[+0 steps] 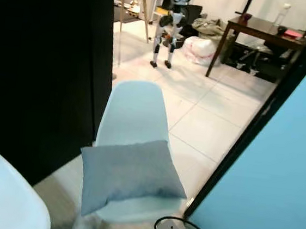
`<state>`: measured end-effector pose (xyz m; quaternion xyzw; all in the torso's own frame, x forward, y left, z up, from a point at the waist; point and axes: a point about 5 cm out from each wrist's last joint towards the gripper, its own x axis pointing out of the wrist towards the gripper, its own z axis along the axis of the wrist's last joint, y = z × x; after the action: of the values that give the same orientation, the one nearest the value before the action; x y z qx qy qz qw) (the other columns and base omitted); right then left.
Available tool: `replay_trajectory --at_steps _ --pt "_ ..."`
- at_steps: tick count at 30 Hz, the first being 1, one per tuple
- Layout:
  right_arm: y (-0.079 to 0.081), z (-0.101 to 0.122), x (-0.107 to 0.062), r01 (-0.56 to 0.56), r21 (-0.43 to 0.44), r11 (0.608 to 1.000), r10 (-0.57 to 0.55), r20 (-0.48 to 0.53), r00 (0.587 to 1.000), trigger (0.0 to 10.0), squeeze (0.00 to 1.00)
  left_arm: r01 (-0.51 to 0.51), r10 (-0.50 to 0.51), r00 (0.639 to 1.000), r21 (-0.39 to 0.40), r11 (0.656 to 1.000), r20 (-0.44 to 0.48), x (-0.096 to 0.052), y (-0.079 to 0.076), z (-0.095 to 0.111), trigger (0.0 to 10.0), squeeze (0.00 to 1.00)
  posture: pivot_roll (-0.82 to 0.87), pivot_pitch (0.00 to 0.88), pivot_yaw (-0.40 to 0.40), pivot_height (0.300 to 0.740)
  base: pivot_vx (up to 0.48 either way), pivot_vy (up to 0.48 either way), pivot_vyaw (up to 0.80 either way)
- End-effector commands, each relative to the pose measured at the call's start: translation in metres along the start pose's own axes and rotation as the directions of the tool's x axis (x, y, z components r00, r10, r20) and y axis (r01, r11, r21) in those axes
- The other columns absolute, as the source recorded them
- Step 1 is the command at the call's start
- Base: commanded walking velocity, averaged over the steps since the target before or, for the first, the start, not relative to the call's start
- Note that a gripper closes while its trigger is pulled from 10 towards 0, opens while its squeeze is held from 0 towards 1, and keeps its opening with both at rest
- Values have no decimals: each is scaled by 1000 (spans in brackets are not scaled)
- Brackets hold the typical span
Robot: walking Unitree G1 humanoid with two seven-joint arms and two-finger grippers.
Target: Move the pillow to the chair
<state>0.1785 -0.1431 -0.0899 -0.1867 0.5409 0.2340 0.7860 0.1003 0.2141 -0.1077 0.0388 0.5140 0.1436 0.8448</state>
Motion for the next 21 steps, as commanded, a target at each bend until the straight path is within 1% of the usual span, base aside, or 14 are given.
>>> replay_trajectory --at_steps 1,18,21 --pt "3 -1 1 -5 -15 1000 5 -5 1000 10000 0 33 -32 999 7 999 -27 -2 -7 -7 10000 0 205 0 -140 730 -480 0 0" --pt "-1 -1 0 3 -14 1000 -3 1 1000 10000 0 48 -48 998 -1 999 -33 -3 -13 -8 10000 0 194 0 -143 730 -480 0 0" --pt "-1 2 0 -4 -8 1000 4 16 1000 10000 0 50 -51 998 -10 999 -34 -3 -14 -9 10000 0 195 0 -146 730 -315 0 0"
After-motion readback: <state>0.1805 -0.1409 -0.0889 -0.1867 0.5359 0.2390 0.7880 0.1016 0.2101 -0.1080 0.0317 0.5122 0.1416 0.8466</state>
